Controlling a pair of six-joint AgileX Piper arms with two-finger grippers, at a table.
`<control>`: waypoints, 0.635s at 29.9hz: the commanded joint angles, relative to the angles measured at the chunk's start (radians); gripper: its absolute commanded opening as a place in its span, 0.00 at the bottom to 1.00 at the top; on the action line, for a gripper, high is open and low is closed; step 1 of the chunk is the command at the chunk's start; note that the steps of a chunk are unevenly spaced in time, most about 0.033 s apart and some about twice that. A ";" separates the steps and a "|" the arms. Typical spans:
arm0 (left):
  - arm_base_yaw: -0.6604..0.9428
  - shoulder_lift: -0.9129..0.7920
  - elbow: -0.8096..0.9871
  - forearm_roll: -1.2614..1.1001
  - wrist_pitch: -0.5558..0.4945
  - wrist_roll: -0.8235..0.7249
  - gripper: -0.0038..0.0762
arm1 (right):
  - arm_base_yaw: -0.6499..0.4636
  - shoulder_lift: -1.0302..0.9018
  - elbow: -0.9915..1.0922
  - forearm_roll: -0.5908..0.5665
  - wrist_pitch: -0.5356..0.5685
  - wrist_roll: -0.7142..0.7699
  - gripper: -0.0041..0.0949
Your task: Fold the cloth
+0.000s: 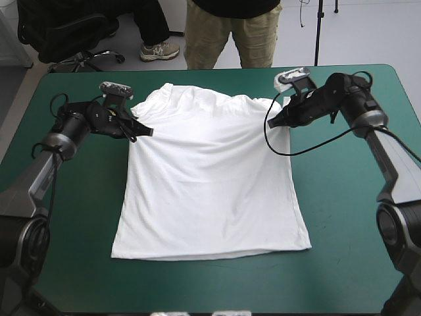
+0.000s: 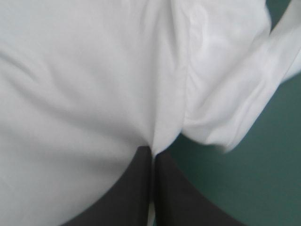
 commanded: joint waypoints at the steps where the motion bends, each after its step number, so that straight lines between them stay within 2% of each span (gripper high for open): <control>1: -0.003 -0.157 -0.024 0.001 -0.089 0.004 0.03 | 0.001 -0.162 -0.060 0.016 -0.034 -0.039 0.02; 5: -0.003 -0.297 -0.024 0.067 -0.123 0.004 0.03 | 0.001 -0.277 -0.093 0.013 -0.030 -0.043 0.02; 12: -0.003 -0.510 -0.024 0.121 -0.227 0.004 0.03 | 0.001 -0.460 -0.100 -0.076 -0.027 -0.043 0.02; 19: -0.003 -0.544 -0.024 0.121 -0.239 0.004 0.03 | 0.001 -0.546 -0.100 -0.104 -0.035 -0.041 0.02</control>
